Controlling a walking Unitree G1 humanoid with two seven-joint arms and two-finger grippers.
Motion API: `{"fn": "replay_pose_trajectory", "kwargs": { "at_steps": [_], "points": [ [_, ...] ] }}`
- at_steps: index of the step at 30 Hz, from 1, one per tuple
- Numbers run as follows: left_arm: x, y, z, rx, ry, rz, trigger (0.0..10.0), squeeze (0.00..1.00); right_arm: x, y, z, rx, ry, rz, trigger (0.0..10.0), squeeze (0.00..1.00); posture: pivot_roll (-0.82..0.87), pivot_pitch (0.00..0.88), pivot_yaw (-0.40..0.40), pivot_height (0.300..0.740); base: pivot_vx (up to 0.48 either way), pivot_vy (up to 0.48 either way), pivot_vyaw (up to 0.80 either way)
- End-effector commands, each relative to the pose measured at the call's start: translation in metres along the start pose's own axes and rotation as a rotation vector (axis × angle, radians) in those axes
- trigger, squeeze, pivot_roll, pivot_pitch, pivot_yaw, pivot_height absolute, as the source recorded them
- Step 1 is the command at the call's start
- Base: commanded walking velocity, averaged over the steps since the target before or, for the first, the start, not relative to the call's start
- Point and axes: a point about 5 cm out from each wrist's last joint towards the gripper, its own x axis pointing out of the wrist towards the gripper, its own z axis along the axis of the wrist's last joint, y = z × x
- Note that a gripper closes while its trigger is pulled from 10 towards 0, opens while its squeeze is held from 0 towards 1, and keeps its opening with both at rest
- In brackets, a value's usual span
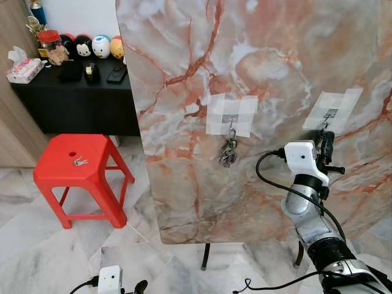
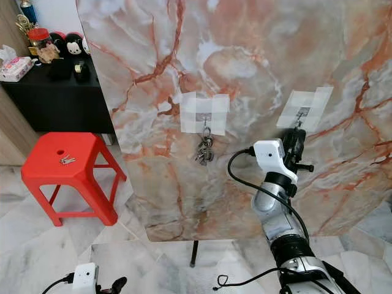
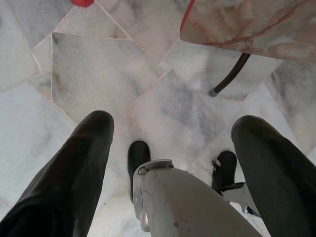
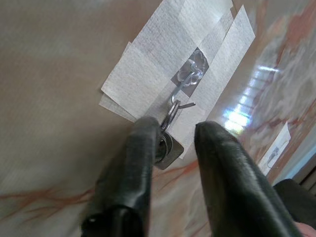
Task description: Hang keys on a hook
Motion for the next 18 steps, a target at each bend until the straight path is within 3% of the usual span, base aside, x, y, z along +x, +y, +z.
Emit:
{"fn": "replay_pose_trajectory", "kwargs": {
  "at_steps": [1,5,6,7,8,11,13,16,18],
  "points": [
    [-0.002,0.0,-0.007,-0.005,0.029,0.005,10.0,0.0,-0.011,0.002,-0.013,0.03,0.051,0.061,10.0,1.0,0.1,0.08,-0.064,0.74,0.0,0.0,0.0],
    [-0.002,0.0,-0.007,-0.005,0.03,0.005,10.0,0.0,-0.033,0.014,-0.029,0.113,0.132,0.219,10.0,0.99,0.1,0.079,-0.067,0.74,0.0,0.0,0.0],
    [-0.002,0.0,-0.007,-0.005,0.03,0.005,10.0,0.0,-0.04,0.015,-0.036,0.109,0.166,0.237,10.0,0.84,0.1,0.08,-0.069,0.74,0.0,0.0,0.0],
    [-0.002,0.0,-0.007,-0.004,0.031,0.005,10.0,0.0,-0.047,0.013,-0.044,0.111,0.204,0.235,10.0,0.38,0.1,0.08,-0.069,0.74,0.0,0.0,0.0],
    [-0.002,0.001,-0.008,-0.003,0.031,0.006,10.0,0.0,-0.062,0.009,-0.064,0.121,0.308,0.234,10.0,0.0,0.1,0.08,-0.07,0.74,0.0,0.0,0.0],
    [-0.003,0.001,-0.008,-0.003,0.032,0.007,10.0,0.0,-0.081,0.006,-0.084,0.168,0.435,0.24,10.0,0.0,0.1,0.08,-0.069,0.74,0.0,0.0,0.0],
    [-0.003,0.001,-0.008,-0.003,0.032,0.007,10.0,0.0,-0.082,0.006,-0.085,0.18,0.447,0.242,10.0,0.0,0.1,0.08,-0.069,0.74,0.0,0.0,0.0],
    [-0.003,0.002,-0.008,0.001,0.036,0.007,10.0,0.0,-0.117,0.013,-0.114,0.322,0.737,0.327,10.0,0.0,0.09,0.076,-0.065,0.74,0.0,0.0,0.0],
    [-0.003,0.003,-0.009,0.006,0.041,0.007,10.0,0.0,-0.143,0.022,-0.126,0.342,0.869,0.456,10.0,0.0,0.09,0.07,-0.062,0.74,0.0,0.0,0.0]
  ]
}}
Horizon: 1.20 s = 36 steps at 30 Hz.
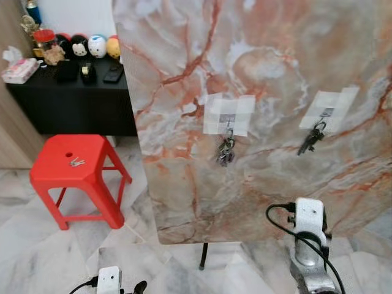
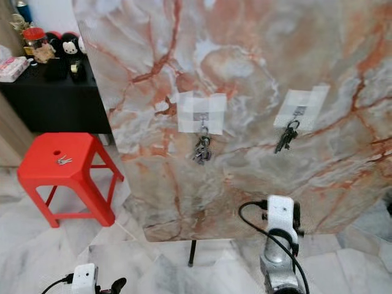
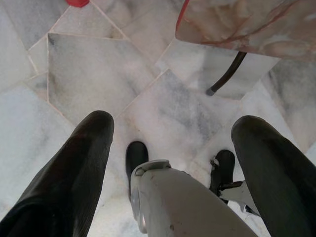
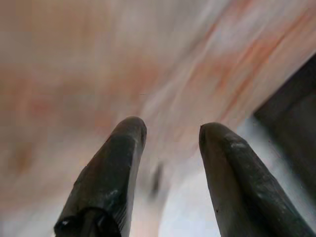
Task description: Hang keys on a hook
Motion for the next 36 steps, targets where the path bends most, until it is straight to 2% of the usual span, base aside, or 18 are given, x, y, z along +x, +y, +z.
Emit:
{"fn": "replay_pose_trajectory", "kwargs": {
  "at_steps": [1,2,4,7,8,9,10,12,17,26,36],
  "points": [
    [-0.002,0.001,-0.008,0.003,0.039,0.004,10.0,0.0,-0.013,0.013,-0.039,0.024,0.204,0.165,10.0,0.0,0.09,0.067,-0.062,0.74,0.0,0.0,0.0],
    [-0.002,0.001,-0.008,0.003,0.039,0.004,10.0,0.0,-0.013,0.013,-0.039,0.024,0.204,0.165,10.0,0.0,0.09,0.067,-0.062,0.74,0.0,0.0,0.0],
    [-0.002,0.001,-0.009,0.003,0.043,0.006,10.0,0.0,-0.022,0.018,-0.059,-0.012,0.299,0.242,10.0,0.0,0.09,0.057,-0.063,0.74,0.0,0.0,0.0],
    [-0.003,0.002,-0.01,0.002,0.05,0.013,10.0,0.0,-0.028,0.013,-0.071,-0.079,0.338,0.232,10.0,0.0,0.1,0.048,-0.062,0.74,0.0,0.0,0.0],
    [-0.003,0.002,-0.01,0.004,0.054,0.015,10.0,0.0,-0.032,0.01,-0.079,-0.068,0.388,0.224,10.0,0.0,0.1,0.041,-0.061,0.74,0.0,0.0,0.0],
    [-0.003,0.002,-0.01,0.004,0.054,0.015,10.0,0.0,-0.032,0.01,-0.079,-0.068,0.388,0.224,10.0,0.0,0.1,0.041,-0.061,0.74,0.0,0.0,0.0],
    [-0.003,0.002,-0.011,0.002,0.061,0.016,10.0,0.0,-0.038,0.007,-0.091,-0.068,0.454,0.229,10.0,0.0,0.11,0.037,-0.061,0.74,0.0,0.0,0.0],
    [-0.003,0.002,-0.013,-0.001,0.068,0.019,10.0,0.0,-0.044,0.005,-0.1,-0.103,0.497,0.239,10.0,0.0,0.11,0.031,-0.064,0.74,0.0,0.0,0.0],
    [-0.004,0.004,-0.016,-0.006,0.085,0.025,10.0,0.0,-0.044,0.007,-0.098,-0.06,0.476,0.224,10.0,0.0,0.1,0.027,-0.06,0.74,0.0,0.0,0.0],
    [-0.004,0.002,-0.015,-0.013,0.083,0.021,10.0,0.0,-0.045,0.001,-0.103,-0.075,0.52,0.251,10.0,0.0,0.1,0.023,-0.063,0.74,0.0,0.0,0.0],
    [-0.004,0.002,-0.016,-0.015,0.08,0.017,10.0,0.0,-0.05,-0.002,-0.111,-0.084,0.546,0.256,10.0,0.0,0.1,0.024,-0.063,0.74,0.0,0.367,0.0]
  ]
}}
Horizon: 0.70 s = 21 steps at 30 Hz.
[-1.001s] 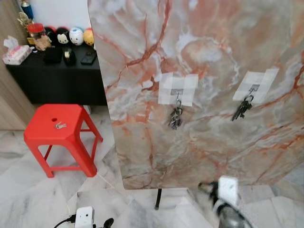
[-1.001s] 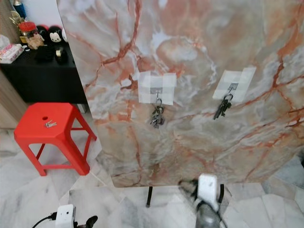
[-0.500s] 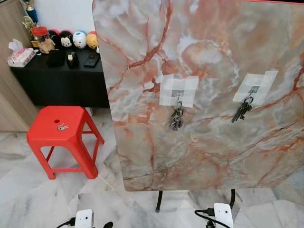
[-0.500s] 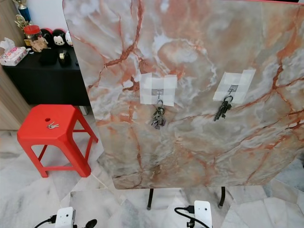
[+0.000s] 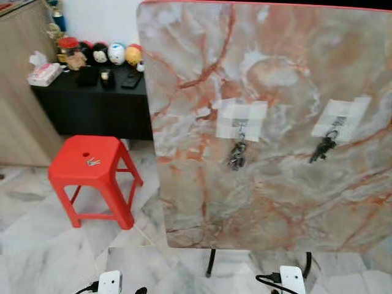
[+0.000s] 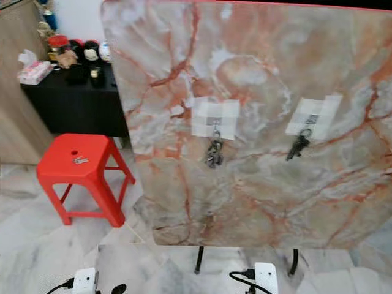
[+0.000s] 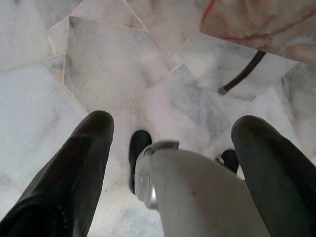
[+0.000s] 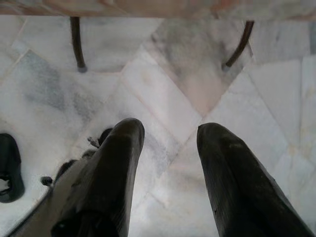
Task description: Hang keys on a hook
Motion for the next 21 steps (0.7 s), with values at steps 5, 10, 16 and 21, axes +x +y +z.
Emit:
{"fn": "replay_pose_trajectory", "kwargs": {
  "at_steps": [5,10,16,21],
  "points": [
    [-0.0021,0.0024,-0.0058,-0.001,0.02,0.006,10.0,0.0,-0.0008,0.0029,-0.0065,0.007,0.023,0.011,10.0,0.0,0.11,0.027,-0.064,0.74,0.0,0.372,0.0],
    [-0.0019,0.0024,-0.0052,-0.002,0.018,0.006,10.0,0.0,-0.0008,0.0025,-0.0069,0.008,0.024,0.01,10.0,0.0,0.11,0.031,-0.064,0.74,0.0,0.371,0.0],
    [-0.0017,0.0027,-0.0041,-0.003,0.014,0.006,10.0,0.0,-0.0008,0.0025,-0.0068,0.01,0.023,0.01,10.0,0.0,0.11,0.035,-0.064,0.74,0.0,0.369,0.0],
    [-0.0014,0.0027,-0.0033,-0.003,0.013,0.006,10.0,0.0,-0.0007,0.0025,-0.0058,0.013,0.019,0.009,10.0,0.0,0.11,0.038,-0.064,0.74,0.0,0.365,0.0]
  ]
}}
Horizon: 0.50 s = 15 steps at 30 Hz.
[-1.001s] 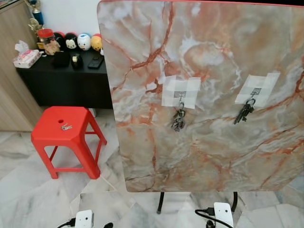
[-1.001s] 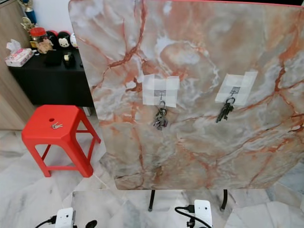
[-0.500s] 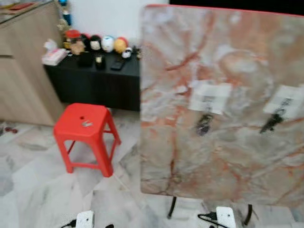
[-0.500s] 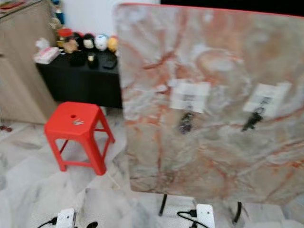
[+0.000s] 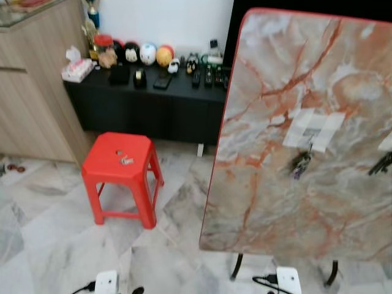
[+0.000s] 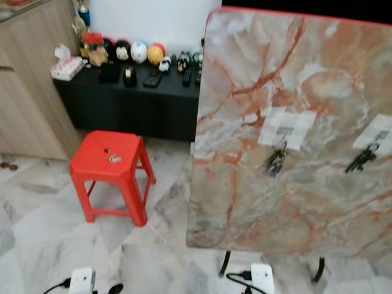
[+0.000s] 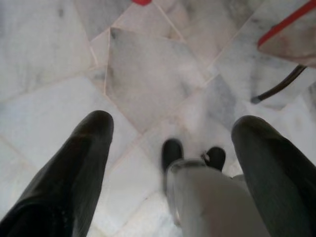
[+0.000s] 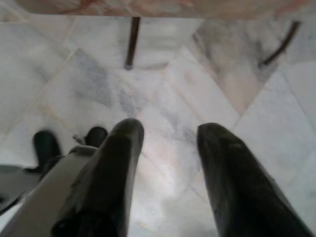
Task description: Hang keys on a hook
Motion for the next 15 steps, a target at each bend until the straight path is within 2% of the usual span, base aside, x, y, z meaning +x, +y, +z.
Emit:
{"fn": "replay_pose_trajectory", "kwargs": {
  "at_steps": [1,11,15],
  "points": [
    [-0.0026,0.0048,-0.0057,-0.001,0.02,0.013,10.0,0.0,-0.0002,0.0027,-0.0012,0.004,0.005,0.007,10.0,0.0,0.11,0.038,-0.064,0.74,0.0,0.285,0.0],
    [-0.0021,0.004,-0.0045,0.041,0.023,0.003,10.0,0.0,0.0003,0.0035,0.0031,0.007,-0.01,0.01,10.0,0.0,0.11,0.048,-0.066,0.74,0.0,0.028,0.0],
    [-0.0022,0.0042,-0.0047,0.047,0.023,0.002,10.0,0.0,0.0006,0.004,0.0059,0.013,-0.019,0.008,10.0,0.0,0.11,0.053,-0.066,0.74,0.0,-0.342,0.0]
  ]
}}
